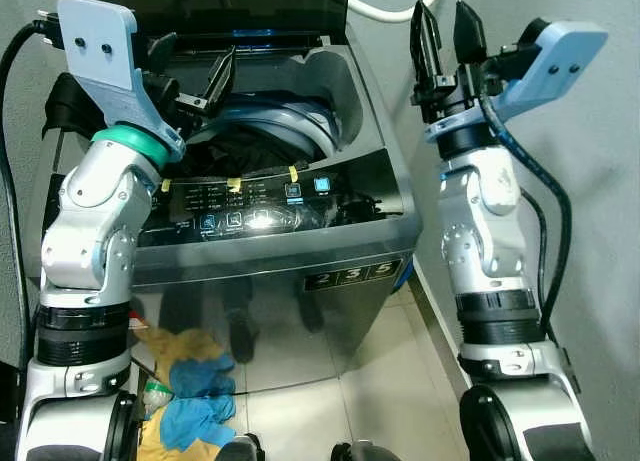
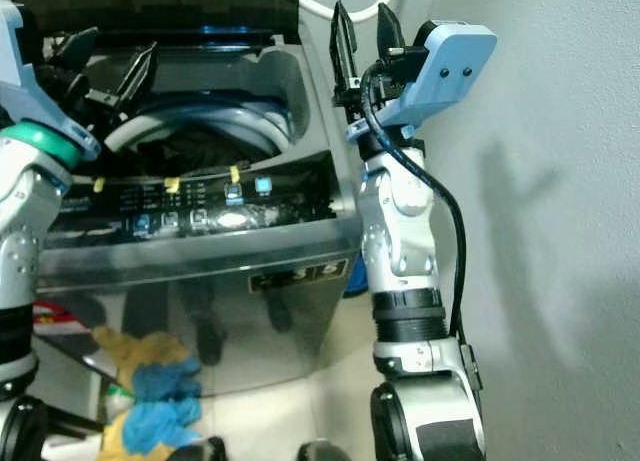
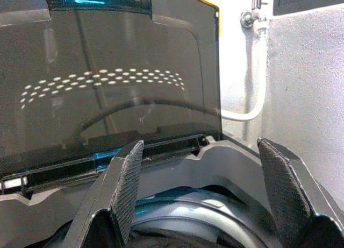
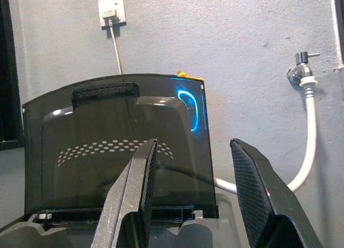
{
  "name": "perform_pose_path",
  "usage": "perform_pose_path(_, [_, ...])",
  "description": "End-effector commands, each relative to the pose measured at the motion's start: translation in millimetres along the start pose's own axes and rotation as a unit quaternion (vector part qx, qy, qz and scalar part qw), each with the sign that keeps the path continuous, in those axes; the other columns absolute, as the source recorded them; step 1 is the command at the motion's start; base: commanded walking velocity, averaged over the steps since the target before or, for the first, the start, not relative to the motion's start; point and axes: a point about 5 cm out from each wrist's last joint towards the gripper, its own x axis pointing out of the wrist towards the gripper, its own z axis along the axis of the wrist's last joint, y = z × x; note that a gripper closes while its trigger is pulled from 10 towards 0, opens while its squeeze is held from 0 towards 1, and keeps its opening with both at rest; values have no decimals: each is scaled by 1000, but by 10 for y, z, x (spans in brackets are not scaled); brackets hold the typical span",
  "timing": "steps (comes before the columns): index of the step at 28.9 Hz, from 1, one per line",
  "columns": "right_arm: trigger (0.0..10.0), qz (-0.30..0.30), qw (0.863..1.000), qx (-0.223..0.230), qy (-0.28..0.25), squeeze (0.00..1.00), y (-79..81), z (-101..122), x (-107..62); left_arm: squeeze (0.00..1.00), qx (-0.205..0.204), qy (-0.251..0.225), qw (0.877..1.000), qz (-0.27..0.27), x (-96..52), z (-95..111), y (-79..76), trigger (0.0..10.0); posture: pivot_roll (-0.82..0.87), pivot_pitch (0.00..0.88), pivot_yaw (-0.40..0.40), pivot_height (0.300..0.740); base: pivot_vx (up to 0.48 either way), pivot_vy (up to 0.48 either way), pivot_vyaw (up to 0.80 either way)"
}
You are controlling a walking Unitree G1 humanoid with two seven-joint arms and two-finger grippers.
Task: Clothes washing
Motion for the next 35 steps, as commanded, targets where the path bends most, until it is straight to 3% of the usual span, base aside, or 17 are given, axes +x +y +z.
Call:
perform_pose_path(1, [10000, -4, 1000, -4, 4, 0, -17, -3, -27, 0, -2, 0, 1000, -1, 14, -11, -9, 10000, 74, 0, 32, 740, 0, 0, 0])
perform_pose_path(23, [10000, -18, 999, -7, 26, 0, -17, -40, -40, 0, -10, -15, 1000, 20, 53, -47, 21, 10000, 63, 4, 29, 740, 0, 0, 0])
perform_pose_path(35, [10000, -18, 999, -11, 32, 0, -17, -47, -53, 0, -10, -17, 1000, 16, 59, -50, 5, 10000, 62, 4, 29, 740, -417, 0, 0])
